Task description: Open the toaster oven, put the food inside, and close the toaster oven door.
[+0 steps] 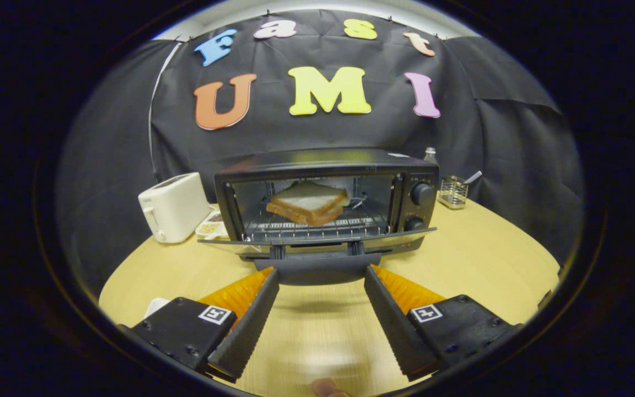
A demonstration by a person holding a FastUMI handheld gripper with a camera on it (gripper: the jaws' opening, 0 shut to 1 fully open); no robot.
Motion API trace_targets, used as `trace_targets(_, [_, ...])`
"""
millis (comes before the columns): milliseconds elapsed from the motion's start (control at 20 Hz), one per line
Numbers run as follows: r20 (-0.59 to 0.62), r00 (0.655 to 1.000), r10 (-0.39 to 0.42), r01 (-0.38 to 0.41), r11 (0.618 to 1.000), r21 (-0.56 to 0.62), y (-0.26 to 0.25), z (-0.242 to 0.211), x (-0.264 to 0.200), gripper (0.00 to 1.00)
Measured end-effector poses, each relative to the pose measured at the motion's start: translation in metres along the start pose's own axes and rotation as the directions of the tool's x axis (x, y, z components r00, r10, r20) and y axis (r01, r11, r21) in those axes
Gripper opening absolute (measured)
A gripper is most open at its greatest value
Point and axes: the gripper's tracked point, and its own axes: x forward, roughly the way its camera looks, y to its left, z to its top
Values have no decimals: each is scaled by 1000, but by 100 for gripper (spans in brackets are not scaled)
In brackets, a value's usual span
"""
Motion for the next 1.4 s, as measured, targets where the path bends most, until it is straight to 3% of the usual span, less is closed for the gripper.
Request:
trace_targets(300, [60,998,-33,31,999,29,-8,42,-23,100])
trace_targets(650, [224,973,-50,54,998,-11,-29,110,-121,100])
trace_targets(950, [316,947,-62,50,998,45,-47,162,-207,100])
trace_targets(1400, [422,906,7,4,1000,-24,-37,223,-298,100])
